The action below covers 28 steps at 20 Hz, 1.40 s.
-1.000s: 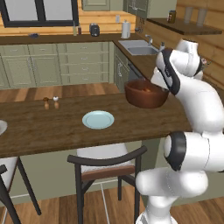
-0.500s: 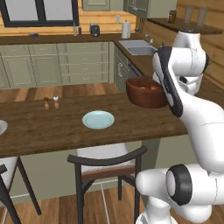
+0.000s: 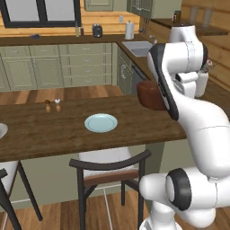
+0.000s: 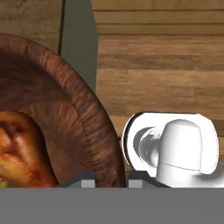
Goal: Pick the chicken drumstick and squash from their plates and place them in the bowl. Then put the bowl in the fridge.
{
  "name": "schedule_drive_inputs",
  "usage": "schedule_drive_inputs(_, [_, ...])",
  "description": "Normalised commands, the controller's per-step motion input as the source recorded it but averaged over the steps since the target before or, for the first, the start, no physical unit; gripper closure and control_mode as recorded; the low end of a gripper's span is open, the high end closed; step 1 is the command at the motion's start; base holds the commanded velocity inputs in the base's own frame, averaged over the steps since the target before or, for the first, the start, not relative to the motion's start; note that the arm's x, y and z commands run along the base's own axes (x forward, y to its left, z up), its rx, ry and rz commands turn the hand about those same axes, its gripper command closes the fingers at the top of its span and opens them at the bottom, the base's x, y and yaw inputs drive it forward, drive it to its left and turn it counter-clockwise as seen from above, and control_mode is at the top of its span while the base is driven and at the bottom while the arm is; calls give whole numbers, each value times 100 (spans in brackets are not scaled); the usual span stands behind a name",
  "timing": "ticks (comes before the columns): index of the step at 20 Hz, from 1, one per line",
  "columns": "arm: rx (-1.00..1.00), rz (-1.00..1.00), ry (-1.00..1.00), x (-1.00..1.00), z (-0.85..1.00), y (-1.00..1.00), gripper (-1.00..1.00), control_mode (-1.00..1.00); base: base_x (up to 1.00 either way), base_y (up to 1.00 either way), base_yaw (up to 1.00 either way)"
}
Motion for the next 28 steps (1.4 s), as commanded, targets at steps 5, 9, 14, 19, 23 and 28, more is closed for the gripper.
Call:
schedule_drive_inputs(5, [0,-10,-17,-50,-5,49,100,-100,0,0,0])
schedule_drive_inputs(9, [-4,0,-41,-67,-5,18,100,-100,0,0,0])
schedule_drive_inputs(14, [0,0,-4,-42,2,0,100,-100,0,0,0])
schedule_drive_inputs(19, [0,0,19,-16,6,0,100,-100,0,0,0])
schedule_drive_inputs(23, [0,0,15,-9,0,0,100,-100,0,0,0])
schedule_drive_inputs(28, [0,0,1,-1,-9,-1,100,-100,0,0,0])
